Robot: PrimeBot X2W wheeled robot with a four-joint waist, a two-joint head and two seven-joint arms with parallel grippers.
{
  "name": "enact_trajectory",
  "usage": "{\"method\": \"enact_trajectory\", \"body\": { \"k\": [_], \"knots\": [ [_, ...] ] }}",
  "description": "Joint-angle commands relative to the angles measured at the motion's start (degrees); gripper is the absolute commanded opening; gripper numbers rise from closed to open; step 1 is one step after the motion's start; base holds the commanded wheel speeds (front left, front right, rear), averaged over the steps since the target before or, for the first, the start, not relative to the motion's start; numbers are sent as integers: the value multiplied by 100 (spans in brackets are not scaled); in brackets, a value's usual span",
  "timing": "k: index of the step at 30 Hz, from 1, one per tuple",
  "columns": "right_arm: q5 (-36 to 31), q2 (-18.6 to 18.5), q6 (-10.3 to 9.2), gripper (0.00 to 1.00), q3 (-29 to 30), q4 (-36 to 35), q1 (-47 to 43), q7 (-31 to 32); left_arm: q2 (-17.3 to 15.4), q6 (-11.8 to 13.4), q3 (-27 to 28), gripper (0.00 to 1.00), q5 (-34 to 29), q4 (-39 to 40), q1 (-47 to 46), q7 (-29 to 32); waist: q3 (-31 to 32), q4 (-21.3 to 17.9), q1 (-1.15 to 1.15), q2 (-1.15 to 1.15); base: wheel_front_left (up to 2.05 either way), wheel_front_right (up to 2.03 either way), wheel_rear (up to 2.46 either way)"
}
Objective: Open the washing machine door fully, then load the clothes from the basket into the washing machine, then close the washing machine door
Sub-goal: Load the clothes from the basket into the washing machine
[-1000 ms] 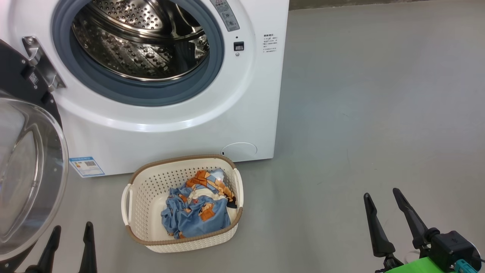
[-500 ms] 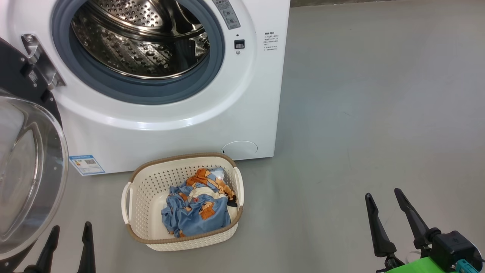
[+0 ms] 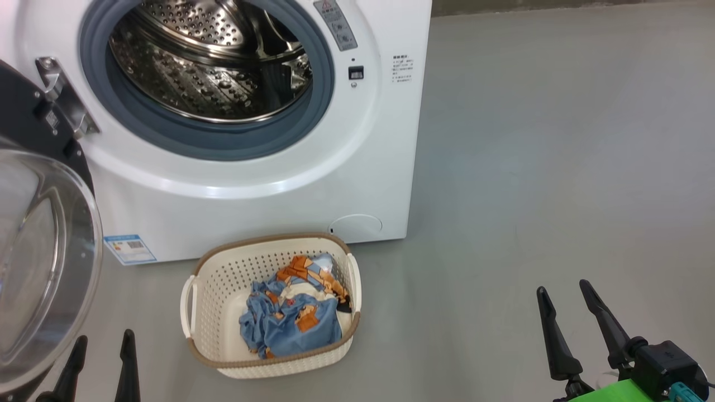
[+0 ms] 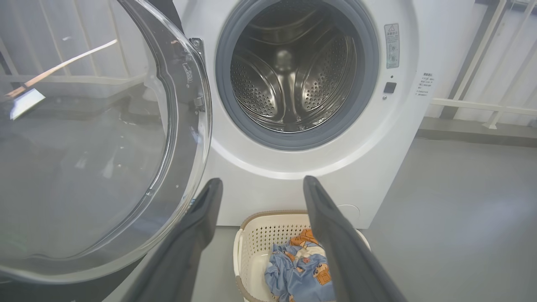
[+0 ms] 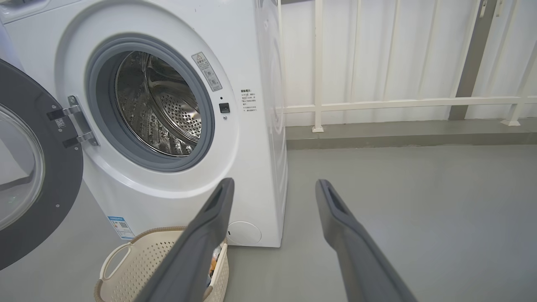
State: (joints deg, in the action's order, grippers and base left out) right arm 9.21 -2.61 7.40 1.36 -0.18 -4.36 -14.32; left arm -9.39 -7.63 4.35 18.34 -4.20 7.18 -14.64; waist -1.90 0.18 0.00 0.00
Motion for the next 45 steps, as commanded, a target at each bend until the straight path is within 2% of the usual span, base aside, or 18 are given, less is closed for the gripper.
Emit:
{"method": "enact_trajectory", "body": {
  "k": [1,18,45],
  "knots": [
    [45,-27,9,100,-154,-120,170,-68,-85,14,224,100,-66,90,-243,-36,9,-1,0,0,141,-141,0],
    [86,-27,9,100,-163,-121,185,-68,-64,14,272,100,-6,174,-268,-36,-111,28,0,0,157,-157,0],
    [49,-27,9,100,-208,-4,152,-68,-84,14,96,100,50,91,-202,-36,-24,43,0,0,7,-7,0]
  ]
}}
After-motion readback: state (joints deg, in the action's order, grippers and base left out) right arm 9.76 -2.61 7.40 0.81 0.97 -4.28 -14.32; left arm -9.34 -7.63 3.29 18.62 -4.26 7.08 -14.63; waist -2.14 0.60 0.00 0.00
